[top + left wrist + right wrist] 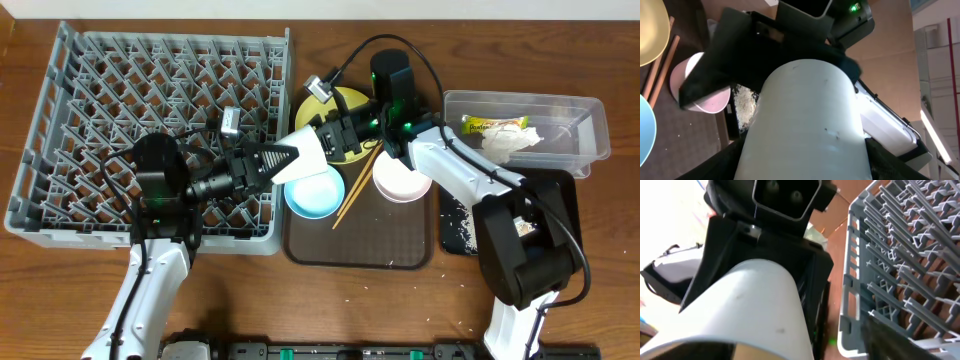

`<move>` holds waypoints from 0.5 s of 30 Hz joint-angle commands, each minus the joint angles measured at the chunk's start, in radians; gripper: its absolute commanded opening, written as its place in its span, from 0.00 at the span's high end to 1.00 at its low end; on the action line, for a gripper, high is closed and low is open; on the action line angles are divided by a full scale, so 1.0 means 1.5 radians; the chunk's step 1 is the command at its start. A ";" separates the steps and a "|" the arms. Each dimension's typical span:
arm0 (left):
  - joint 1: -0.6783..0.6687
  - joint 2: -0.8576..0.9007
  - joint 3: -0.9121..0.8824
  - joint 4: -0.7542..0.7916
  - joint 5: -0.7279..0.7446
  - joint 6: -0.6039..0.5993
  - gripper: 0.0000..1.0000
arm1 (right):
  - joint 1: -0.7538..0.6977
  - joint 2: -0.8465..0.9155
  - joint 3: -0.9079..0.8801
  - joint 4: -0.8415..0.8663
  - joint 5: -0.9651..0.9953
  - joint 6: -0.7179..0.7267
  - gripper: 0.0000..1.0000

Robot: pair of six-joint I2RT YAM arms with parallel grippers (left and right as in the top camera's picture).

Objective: Sort waste into correct bins and load items into the dishwasher
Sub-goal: 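Lower the white cup into the dish rack with the left gripper and release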

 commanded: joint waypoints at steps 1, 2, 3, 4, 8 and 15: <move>0.007 -0.003 0.007 0.007 -0.001 0.001 0.73 | -0.054 0.005 0.004 0.009 0.005 -0.001 0.01; 0.013 -0.004 0.007 0.007 -0.001 0.001 0.73 | -0.076 0.005 0.004 0.008 0.013 0.002 0.01; 0.018 -0.004 0.007 0.007 -0.001 0.001 0.73 | -0.090 0.005 0.004 0.006 0.020 0.002 0.01; 0.026 -0.004 0.007 0.007 -0.001 0.001 0.73 | -0.106 0.005 0.004 0.006 0.025 0.002 0.01; 0.069 -0.004 0.007 0.008 -0.025 0.002 0.75 | -0.158 0.003 0.005 0.007 0.059 0.012 0.01; 0.154 -0.004 0.023 0.007 -0.155 0.001 0.76 | -0.159 -0.009 0.006 0.005 0.126 0.006 0.01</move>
